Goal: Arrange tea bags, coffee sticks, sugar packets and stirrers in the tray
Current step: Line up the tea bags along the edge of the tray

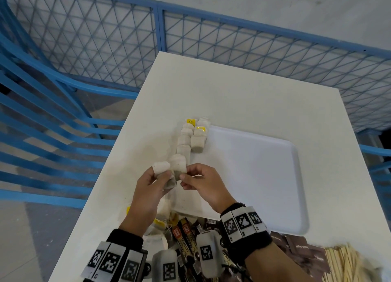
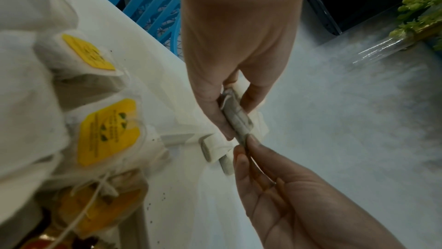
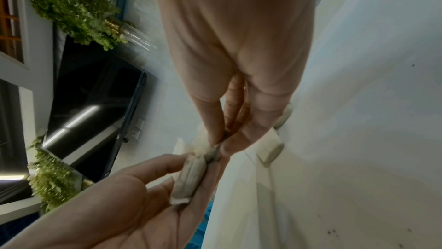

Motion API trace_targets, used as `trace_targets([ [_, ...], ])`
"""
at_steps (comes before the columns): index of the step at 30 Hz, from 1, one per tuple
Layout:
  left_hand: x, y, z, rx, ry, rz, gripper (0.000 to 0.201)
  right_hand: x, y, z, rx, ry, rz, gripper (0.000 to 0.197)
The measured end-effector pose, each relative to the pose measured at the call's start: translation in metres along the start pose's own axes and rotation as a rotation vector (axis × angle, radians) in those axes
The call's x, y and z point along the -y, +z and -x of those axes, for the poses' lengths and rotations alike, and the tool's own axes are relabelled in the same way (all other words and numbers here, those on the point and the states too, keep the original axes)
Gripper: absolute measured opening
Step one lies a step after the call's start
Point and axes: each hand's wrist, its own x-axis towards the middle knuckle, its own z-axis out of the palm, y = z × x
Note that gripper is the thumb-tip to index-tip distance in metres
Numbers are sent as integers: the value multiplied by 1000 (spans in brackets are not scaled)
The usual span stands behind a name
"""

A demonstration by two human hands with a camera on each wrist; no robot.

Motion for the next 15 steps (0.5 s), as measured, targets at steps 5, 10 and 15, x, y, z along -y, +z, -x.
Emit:
trace_targets([
  [5,1,-3,0,-20,-13,7,11,-1,-12,-9,-122,1,-86,8],
  [10,2,-6,2,-20,-18,20,8,-2,-28,-28,-272,17,-150,14],
  [15,0,-8,3,-8,-28,41,10,-6,-39,-47,-365,26,49,19],
])
